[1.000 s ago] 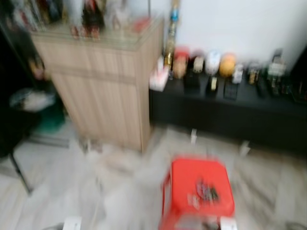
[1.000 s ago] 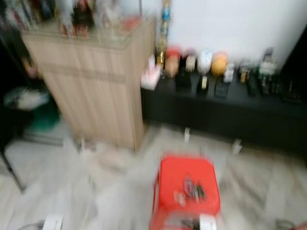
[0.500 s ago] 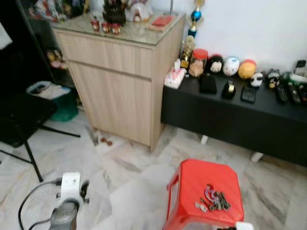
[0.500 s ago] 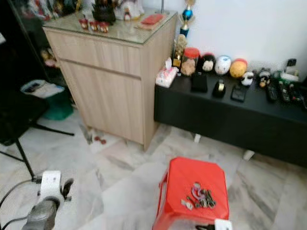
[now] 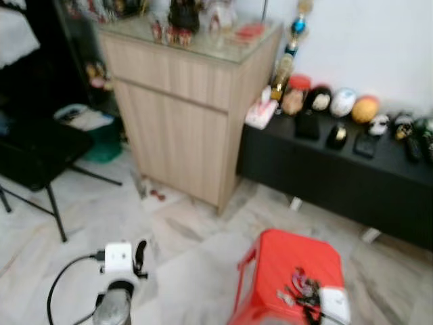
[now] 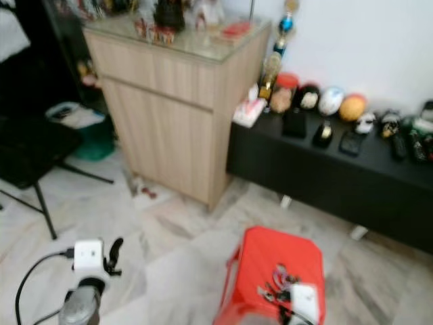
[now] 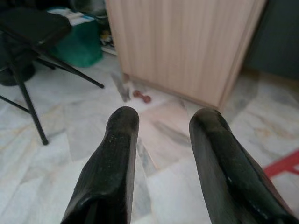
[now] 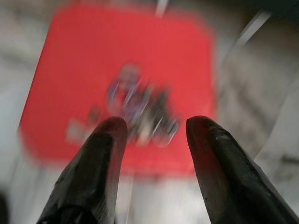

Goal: Hang keys on a hook

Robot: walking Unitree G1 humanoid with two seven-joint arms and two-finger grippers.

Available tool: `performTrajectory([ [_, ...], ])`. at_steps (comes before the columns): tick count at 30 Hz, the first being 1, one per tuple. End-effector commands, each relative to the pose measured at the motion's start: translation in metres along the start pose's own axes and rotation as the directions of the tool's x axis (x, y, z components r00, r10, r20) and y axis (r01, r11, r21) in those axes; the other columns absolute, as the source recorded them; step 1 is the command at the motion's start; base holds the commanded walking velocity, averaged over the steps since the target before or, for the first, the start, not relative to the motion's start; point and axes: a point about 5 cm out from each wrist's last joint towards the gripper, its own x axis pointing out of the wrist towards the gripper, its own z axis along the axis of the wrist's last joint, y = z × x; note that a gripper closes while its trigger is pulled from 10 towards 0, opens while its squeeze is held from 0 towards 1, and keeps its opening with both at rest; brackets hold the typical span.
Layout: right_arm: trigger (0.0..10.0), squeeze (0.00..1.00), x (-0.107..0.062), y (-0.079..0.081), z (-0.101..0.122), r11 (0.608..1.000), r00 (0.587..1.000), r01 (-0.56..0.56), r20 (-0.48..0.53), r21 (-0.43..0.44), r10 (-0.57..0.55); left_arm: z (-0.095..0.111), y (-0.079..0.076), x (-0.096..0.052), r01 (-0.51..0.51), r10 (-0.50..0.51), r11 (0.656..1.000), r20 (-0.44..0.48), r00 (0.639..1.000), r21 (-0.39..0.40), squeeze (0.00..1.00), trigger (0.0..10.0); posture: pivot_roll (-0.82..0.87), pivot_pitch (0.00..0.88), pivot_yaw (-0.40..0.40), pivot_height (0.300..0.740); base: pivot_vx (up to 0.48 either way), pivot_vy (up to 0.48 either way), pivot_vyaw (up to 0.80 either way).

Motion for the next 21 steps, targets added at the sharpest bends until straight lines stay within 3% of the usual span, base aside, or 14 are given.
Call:
performTrajectory([
  [1, 10.0, 0.00, 0.002, 0.006, 0.016, 1.000, 0.994, -0.022, 0.108, 0.013, 0.021, -0.003, 0.004, -0.003, -0.003, 0.004, 1.000, -0.017, 1.000, 0.022, 0.00, 10.0, -0.01, 0.000, -0.099, 0.740, 0.000, 0.000, 0.00],
  [2, 10.0, 0.00, 0.002, 0.009, 0.034, 0.999, 0.974, -0.040, 0.223, -0.005, 0.040, -0.003, 0.006, -0.006, -0.004, 0.004, 1.000, -0.011, 1.000, 0.023, 0.00, 10.0, -0.01, 0.000, -0.102, 0.740, 0.000, 0.000, 0.00],
  [3, 10.0, 0.00, 0.002, 0.009, 0.034, 0.999, 0.974, -0.040, 0.223, -0.005, 0.040, -0.003, 0.006, -0.006, -0.004, 0.004, 1.000, -0.011, 1.000, 0.023, 0.00, 10.0, -0.01, 0.000, -0.102, 0.740, 0.000, 0.000, 0.00],
  [4, 10.0, 0.00, 0.001, 0.012, 0.048, 0.998, 0.949, -0.059, 0.308, -0.016, 0.061, -0.003, 0.006, -0.009, -0.004, 0.004, 1.000, -0.004, 1.000, 0.026, 0.00, 10.0, -0.02, 0.000, -0.103, 0.740, 0.000, 0.000, 0.00],
  [8, 10.0, 0.00, -0.005, 0.028, 0.067, 0.991, 0.898, -0.117, 0.421, -0.058, 0.131, 0.006, 0.007, -0.016, -0.013, 0.012, 1.000, 0.040, 0.999, 0.011, 0.00, 10.0, -0.03, 0.000, -0.096, 0.740, 0.000, 0.000, 0.00],
  [12, 10.0, 0.00, -0.011, 0.045, 0.072, 0.982, 0.859, -0.158, 0.475, -0.105, 0.189, 0.014, 0.007, -0.018, 0.001, -0.002, 1.000, 0.074, 0.997, 0.019, 0.00, 10.0, -0.01, 0.000, -0.078, 0.740, 0.000, 0.000, 0.00],
  [21, 10.0, 0.00, -0.028, 0.070, 0.098, 0.985, 0.773, -0.159, 0.613, -0.065, 0.165, 0.038, 0.023, -0.018, 0.014, -0.023, 0.998, 0.142, 0.990, 0.062, 0.00, 10.0, -0.01, 0.000, -0.005, 0.740, 0.000, 0.000, 0.00],
])
